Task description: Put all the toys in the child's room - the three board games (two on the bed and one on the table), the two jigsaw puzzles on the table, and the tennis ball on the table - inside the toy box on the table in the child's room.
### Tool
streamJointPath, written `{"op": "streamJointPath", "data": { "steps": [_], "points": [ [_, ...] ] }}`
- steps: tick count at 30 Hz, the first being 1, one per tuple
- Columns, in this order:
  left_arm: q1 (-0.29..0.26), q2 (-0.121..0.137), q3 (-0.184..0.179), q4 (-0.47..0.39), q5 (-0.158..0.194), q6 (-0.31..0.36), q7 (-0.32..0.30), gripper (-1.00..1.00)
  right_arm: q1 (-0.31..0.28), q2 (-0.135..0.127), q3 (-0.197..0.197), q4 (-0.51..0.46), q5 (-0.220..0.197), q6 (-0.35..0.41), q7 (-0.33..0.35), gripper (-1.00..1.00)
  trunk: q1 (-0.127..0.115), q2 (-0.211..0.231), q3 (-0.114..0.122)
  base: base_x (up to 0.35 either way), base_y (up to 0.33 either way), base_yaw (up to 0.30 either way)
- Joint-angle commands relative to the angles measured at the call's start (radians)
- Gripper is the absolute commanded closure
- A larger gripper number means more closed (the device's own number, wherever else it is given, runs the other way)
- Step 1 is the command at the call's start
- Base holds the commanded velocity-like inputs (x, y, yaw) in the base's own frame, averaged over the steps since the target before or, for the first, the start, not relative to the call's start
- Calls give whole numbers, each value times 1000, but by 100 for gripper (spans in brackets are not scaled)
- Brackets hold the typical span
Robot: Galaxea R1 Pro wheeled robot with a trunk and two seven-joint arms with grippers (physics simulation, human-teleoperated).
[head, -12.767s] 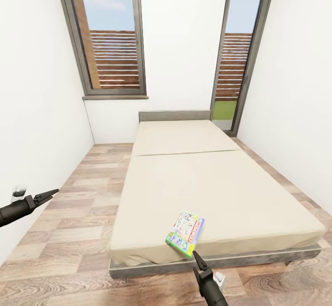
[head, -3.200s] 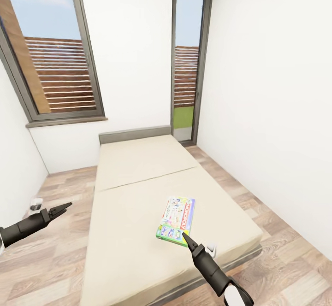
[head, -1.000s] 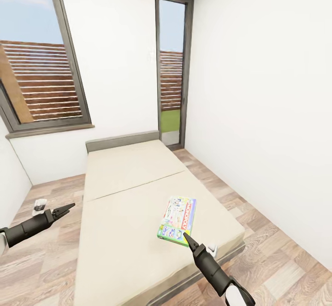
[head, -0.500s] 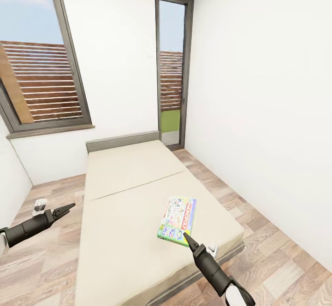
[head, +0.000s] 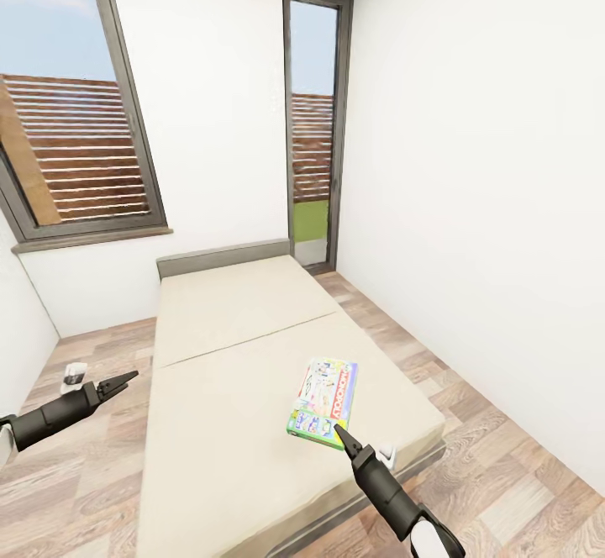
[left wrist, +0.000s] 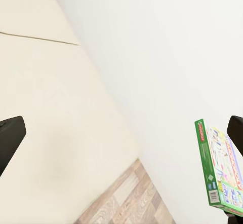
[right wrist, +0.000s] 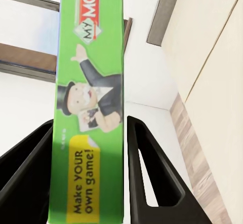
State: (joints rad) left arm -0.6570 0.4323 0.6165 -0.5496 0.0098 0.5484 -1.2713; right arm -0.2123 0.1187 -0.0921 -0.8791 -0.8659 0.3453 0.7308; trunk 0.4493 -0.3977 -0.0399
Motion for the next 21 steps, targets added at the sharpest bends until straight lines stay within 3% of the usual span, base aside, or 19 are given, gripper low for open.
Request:
{"op": "streamJointPath", "data": {
  "steps": [1, 8, 21],
  "points": [
    [-1, -1, 2, 0, 1, 11, -3, -100, -1, 1, -3, 0, -7, 9, 2, 100, 1, -2, -2, 0, 0, 0],
    [-1, -4, 2, 0, 1, 11, -3, -100, -1, 1, -3, 2, -7, 9, 2, 100, 1, -2, -1, 0, 0, -20],
    [-1, -4, 2, -1, 5, 12, -9, -100, -1, 1, -4, 4, -8, 8, 2, 100, 1, -2, 13, 0, 0, -191]
  ]
}}
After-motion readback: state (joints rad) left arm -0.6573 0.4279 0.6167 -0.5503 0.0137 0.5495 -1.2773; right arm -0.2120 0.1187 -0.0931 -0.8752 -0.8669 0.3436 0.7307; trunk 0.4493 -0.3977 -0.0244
